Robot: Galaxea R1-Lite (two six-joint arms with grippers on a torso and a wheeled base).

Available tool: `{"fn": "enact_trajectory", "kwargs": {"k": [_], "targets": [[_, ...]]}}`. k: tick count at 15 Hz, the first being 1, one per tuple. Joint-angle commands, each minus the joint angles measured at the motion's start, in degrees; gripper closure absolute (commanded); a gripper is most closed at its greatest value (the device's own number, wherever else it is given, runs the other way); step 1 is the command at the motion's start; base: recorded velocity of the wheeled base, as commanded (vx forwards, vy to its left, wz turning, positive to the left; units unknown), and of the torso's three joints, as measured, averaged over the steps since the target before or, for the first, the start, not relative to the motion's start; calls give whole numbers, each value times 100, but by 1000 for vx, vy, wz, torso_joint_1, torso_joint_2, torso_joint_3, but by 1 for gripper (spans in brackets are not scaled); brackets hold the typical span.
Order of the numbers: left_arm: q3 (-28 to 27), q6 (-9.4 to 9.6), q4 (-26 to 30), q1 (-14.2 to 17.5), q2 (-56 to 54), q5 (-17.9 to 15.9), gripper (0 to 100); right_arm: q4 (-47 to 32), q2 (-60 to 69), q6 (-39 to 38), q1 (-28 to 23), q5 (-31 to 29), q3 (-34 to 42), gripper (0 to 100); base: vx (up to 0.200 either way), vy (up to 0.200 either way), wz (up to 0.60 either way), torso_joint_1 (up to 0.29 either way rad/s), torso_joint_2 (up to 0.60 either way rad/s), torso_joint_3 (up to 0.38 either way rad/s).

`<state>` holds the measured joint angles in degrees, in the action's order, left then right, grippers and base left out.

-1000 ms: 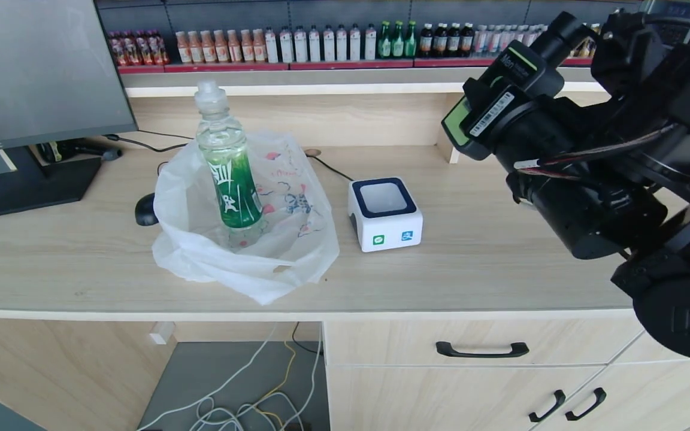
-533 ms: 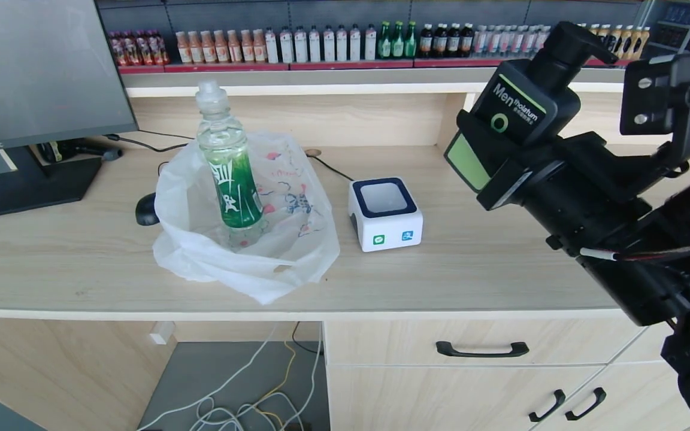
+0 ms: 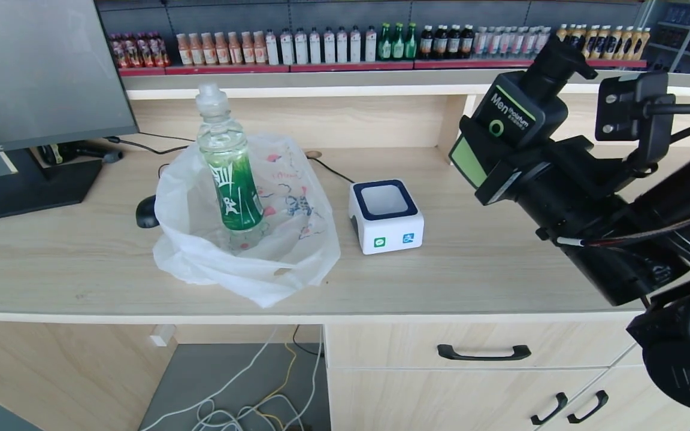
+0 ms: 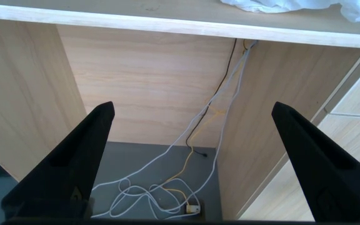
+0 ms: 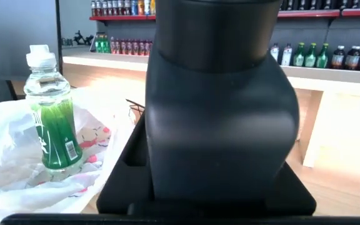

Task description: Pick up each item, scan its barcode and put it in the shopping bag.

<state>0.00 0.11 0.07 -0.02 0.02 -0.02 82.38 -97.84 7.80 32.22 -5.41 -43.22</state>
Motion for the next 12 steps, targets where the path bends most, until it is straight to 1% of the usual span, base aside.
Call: {"fn": "enact_trajectory", "kwargs": {"k": [1, 3, 6, 9, 12], "targets": [[0, -20, -7, 2, -2, 2, 0, 15, -86, -77, -225, -12, 41, 100, 0, 200, 0, 7, -2, 2], [0, -20, 1, 2, -2, 2, 0, 208, -95, -95, -304, -4, 138, 100, 0, 200, 0, 12, 12, -5], [0, -20, -7, -6, -2, 2, 0, 225, -139, -130, -304, -4, 41, 100, 0, 200, 0, -1, 1, -2], [0, -20, -7, -6, -2, 2, 0, 225, -314, -262, -304, -30, -240, 100, 0, 200, 0, 6, 7, 4], [0, -20, -7, -6, -2, 2, 0, 252, -323, -270, -260, -30, -240, 100, 0, 200, 0, 9, 4, 1]]}}
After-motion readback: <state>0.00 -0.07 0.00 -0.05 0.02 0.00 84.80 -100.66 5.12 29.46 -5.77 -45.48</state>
